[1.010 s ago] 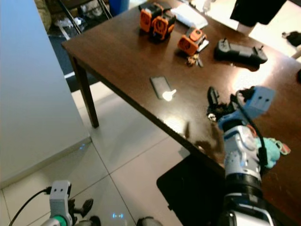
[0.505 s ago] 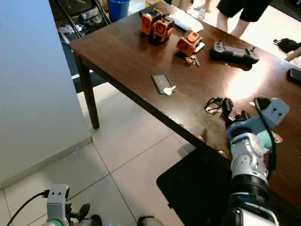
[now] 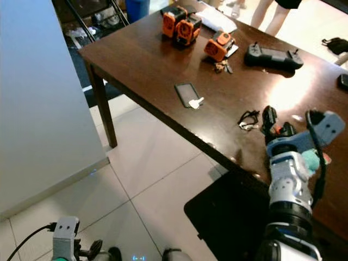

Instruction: Hang keys on a hook

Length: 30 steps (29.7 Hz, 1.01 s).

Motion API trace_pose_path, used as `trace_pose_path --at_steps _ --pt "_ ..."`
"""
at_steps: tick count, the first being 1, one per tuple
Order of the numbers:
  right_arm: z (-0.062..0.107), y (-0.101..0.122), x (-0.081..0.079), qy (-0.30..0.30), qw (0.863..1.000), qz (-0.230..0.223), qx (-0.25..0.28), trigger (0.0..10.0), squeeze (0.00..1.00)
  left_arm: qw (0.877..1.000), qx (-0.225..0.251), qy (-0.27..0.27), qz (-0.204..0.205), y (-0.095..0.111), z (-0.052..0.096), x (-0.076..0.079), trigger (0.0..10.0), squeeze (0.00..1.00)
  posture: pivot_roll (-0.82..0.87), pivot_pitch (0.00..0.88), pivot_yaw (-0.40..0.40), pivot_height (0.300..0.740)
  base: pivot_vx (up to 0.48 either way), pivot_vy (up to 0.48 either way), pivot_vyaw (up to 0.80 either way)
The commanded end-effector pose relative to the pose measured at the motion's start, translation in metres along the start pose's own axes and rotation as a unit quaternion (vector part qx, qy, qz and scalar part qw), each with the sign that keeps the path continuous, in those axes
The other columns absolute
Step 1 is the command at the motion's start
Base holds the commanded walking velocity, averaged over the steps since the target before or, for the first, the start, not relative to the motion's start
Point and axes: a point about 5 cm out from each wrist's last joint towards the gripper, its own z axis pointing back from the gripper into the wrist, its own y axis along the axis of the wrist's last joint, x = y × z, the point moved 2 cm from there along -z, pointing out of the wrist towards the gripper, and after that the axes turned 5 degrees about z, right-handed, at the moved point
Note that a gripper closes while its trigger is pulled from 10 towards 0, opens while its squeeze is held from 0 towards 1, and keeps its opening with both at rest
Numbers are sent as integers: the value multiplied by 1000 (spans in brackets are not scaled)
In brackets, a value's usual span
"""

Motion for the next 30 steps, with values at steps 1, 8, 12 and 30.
trace_pose_path --at_steps 1,8,12,30 --pt "2 4 1 7 1000 -2 14 10000 0 1000 -12 0 6 -8 2 1 10000 0 -72 163 -8 740 319 0 -800" --pt "0 18 -7 31 998 -17 48 10000 0 1000 -11 -4 10 -9 1 4 10000 0 -75 161 -12 740 305 0 -343" --pt "-1 19 -6 31 998 -16 49 10000 0 1000 -11 -4 12 -9 1 5 10000 0 -79 158 -16 740 302 0 0" --pt "10 -24 14 -12 994 62 -93 10000 0 1000 -21 -4 7 -11 1 6 10000 0 -84 152 -14 740 48 0 0"
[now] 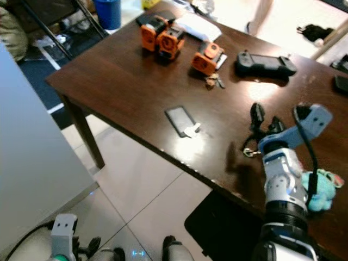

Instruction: Hang keys on a hook

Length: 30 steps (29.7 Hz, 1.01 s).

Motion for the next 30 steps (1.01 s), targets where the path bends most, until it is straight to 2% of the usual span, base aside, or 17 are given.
trace_pose_path --at_steps 1,3,6,13,19,25,26,30 --pt "7 -11 18 -33 999 16 -34 10000 0 1000 -23 -7 2 -13 3 3 10000 0 -84 152 -14 740 0 0 0" --pt "11 -13 29 -58 997 25 -49 10000 0 999 -33 -10 -3 -18 4 4 10000 0 -83 152 -16 740 0 0 0" --pt "14 -14 37 -73 995 25 -58 10000 0 999 -42 -14 -8 -22 5 5 10000 0 -91 150 -14 740 0 0 0" --pt "14 -17 39 -78 994 31 -74 10000 0 999 -46 -17 -13 -23 5 6 10000 0 -95 145 -17 740 0 0 0" --pt "14 -25 35 -67 990 54 -107 10000 0 999 -44 -16 -15 -22 5 6 10000 0 -93 133 -23 740 0 0 0" --pt "20 -34 40 -80 984 70 -144 10000 0 999 -45 -18 -17 -22 5 6 10000 0 -93 129 -23 740 0 0 0" --pt "22 -38 42 -84 982 70 -154 0 0 999 -46 -19 -18 -23 5 6 10000 0 -95 134 -22 740 0 0 0" --pt "24 -42 43 -85 980 68 -167 0 0 998 -48 -21 -20 -23 5 6 10000 0 -96 138 -20 740 0 0 0"
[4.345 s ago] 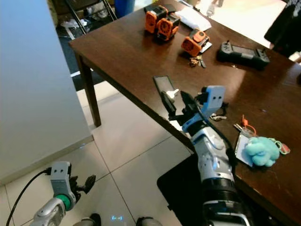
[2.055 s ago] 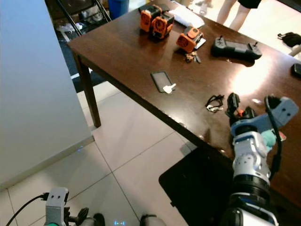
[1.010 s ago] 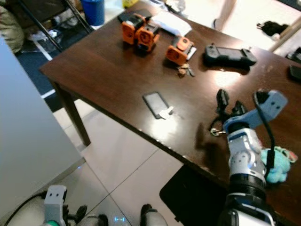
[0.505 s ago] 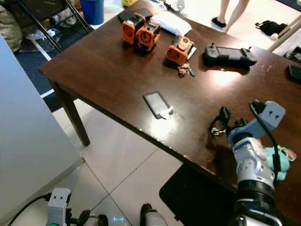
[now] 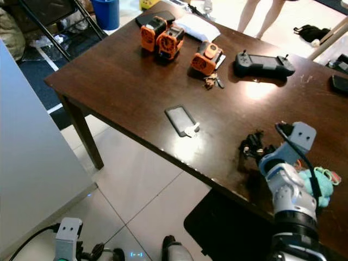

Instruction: Hang keys on a hook

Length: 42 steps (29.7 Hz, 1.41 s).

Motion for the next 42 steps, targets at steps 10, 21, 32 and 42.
trace_pose_path --at_steps 10,21,32,42 --pt "4 -14 12 -23 999 2 -31 0 0 1000 -29 -8 2 -18 4 4 10000 0 -95 147 -19 740 0 0 0" --pt "6 26 -4 22 997 1 78 10000 0 1000 -26 -15 1 -17 2 9 10000 0 -98 148 -22 740 0 0 0" --pt "10 23 -8 44 997 6 62 10000 1000 1000 -21 -18 5 -14 1 10 10000 0 -99 148 -19 740 0 0 0" --pt "11 18 2 16 999 11 27 1412 0 999 -25 -26 6 -16 2 11 10000 0 -103 151 -22 740 0 0 0"
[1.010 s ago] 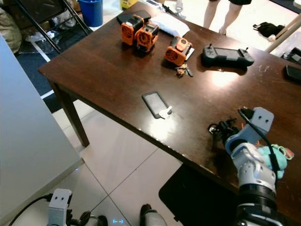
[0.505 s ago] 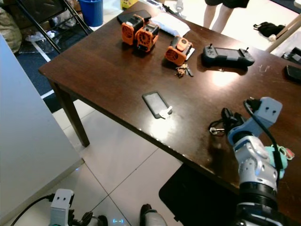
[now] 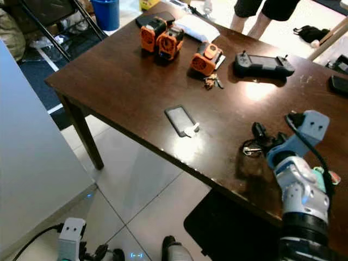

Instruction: Hang keys on a hook

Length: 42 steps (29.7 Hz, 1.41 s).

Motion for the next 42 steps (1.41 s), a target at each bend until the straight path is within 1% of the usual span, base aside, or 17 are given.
trace_pose_path --at_steps 1,2,6,7,10,11,13,14,16,17,27,35,37,39,40,41,42 --pt "4 -17 10 -20 999 -11 -33 1412 0 1000 -24 -4 7 -16 4 3 10000 0 -103 151 -22 740 0 0 0" --pt "4 -23 10 -21 999 -14 -46 0 0 1000 -24 -4 8 -16 4 3 10000 0 -101 153 -24 740 0 0 0" --pt "5 -28 10 -20 998 -12 -59 0 0 1000 -25 -5 8 -17 4 4 10000 0 -101 151 -24 740 0 0 0" --pt "6 -33 10 -21 997 -6 -74 2275 0 1000 -28 -7 7 -19 5 4 10000 0 -102 146 -27 740 0 0 0" --pt "6 -34 10 -22 997 -5 -78 2275 0 1000 -29 -7 6 -19 5 4 10000 0 -102 146 -27 740 0 0 0" --pt "6 -34 10 -22 996 -4 -81 10000 0 1000 -30 -7 5 -19 5 4 10000 0 -102 144 -27 740 0 0 0" --pt "5 -35 9 -22 996 -5 -85 10000 0 999 -30 -8 4 -20 5 4 10000 0 -100 141 -28 740 0 0 0" --pt "5 -36 10 -25 996 -5 -89 9490 0 999 -31 -8 3 -19 5 4 10000 0 -99 139 -28 740 0 0 0" --pt "5 -37 11 -27 995 -6 -91 9490 0 999 -31 -8 3 -19 5 3 10000 0 -99 139 -28 740 0 0 0" --pt "5 -38 11 -29 995 -8 -93 0 0 1000 -30 -9 2 -19 5 3 10000 0 -98 139 -27 740 0 0 0" --pt "9 -44 17 -43 993 -13 -112 0 0 999 -31 -12 -1 -19 4 4 10000 0 -102 146 -26 740 0 0 0" --pt "9 -43 18 -48 992 -16 -113 0 0 999 -31 -14 -2 -19 4 6 10000 0 -101 149 -30 740 0 0 0" --pt "8 -41 17 -47 993 -19 -107 0 0 999 -31 -14 -1 -19 4 6 10000 0 -100 150 -31 740 0 0 0" --pt "6 -33 13 -37 996 -26 -80 0 0 999 -30 -14 -1 -19 4 7 10000 0 -101 151 -29 740 0 0 0" --pt "6 -33 13 -37 996 -26 -80 0 0 999 -30 -14 -1 -19 4 7 10000 0 -101 151 -29 740 0 0 0" --pt "4 -24 6 -16 998 -26 -54 0 0 999 -30 -15 -1 -19 4 7 10000 0 -101 151 -29 740 0 0 0" --pt "4 -24 6 -16 998 -26 -54 0 0 999 -30 -15 -1 -19 4 7 10000 0 -101 151 -29 740 0 0 0"
